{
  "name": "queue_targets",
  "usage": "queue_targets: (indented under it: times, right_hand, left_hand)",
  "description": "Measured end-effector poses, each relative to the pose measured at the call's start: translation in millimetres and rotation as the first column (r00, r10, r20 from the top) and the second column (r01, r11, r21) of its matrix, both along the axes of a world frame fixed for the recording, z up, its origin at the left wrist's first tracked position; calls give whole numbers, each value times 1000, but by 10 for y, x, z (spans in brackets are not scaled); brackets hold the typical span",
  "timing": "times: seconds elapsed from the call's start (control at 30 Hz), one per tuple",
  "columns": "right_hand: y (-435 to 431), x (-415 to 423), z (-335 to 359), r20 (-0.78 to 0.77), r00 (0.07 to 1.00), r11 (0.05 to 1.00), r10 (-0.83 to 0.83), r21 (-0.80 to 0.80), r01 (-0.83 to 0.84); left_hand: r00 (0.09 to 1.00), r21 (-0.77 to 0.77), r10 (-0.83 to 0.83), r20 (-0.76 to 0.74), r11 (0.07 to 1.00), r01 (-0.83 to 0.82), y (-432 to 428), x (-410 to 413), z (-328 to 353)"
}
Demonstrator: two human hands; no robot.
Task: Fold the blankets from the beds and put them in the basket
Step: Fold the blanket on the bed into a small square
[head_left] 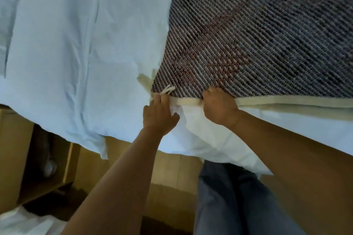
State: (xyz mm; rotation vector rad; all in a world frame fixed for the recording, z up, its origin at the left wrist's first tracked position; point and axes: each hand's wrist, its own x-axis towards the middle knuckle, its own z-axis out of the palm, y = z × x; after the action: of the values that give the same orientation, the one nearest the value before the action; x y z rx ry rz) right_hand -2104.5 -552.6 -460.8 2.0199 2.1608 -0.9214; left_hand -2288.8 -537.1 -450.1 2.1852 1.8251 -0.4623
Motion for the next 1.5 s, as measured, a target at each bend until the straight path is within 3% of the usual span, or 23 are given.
queue_targets:
  times: [0.1,0.2,0.27,0.37,0.47,0.63,0.8,0.9,1.0,1.07,1.13,1.37,1.5]
  right_hand:
    - [19,-61,-2,15,1000,1000,-5,-6,5]
    - [71,-165,-15,56,998,1000,8,-30,-6]
    - [140,-237,-18,56,998,999,-17,-33,19]
    - [252,-334,-14,40,998,999,-53,-6,53]
    - [315,-424,-14,31,999,999,-43,-7,44]
    - [324,-450,-14,62,996,998,58,-21,-57]
    - [284,-686,-4,78,985,987,156,17,-158]
    - [233,-825,-68,97,980,985,174,-18,-173]
    - [237,-808,-123,124,980,988,156,-34,-153]
    - [245,-786,-128,124,981,988,151,-46,-147]
    - [250,-763,-114,91,986,989,138,-60,-133]
    - [102,-289,59,-163,986,999,30,-12,-33]
    - [-202,461,129,-62,995,988,-78,132,85]
  left_hand:
    - [998,130,55,40,990,-59,83,-107,-21]
    - [983,113,173,64,977,-179,301,-175,-68]
    - [993,112,93,75,988,-101,433,-210,-93]
    - [978,113,-165,126,982,151,562,-210,-113]
    - [962,-1,-239,130,970,241,612,-164,-121]
    - [974,-187,-82,212,975,123,510,-442,-105]
    - [994,-428,104,22,900,-85,335,-1067,-33]
    - [991,-520,112,-76,843,-135,299,-1107,-52]
    - [984,-314,102,-144,938,-143,316,-944,-24]
    - [994,-71,12,-110,997,-20,309,-812,5]
    - [985,62,-173,-30,983,174,268,-662,48]
    - [868,225,-465,174,877,424,78,165,128]
    - [833,196,-519,193,852,485,-29,847,128]
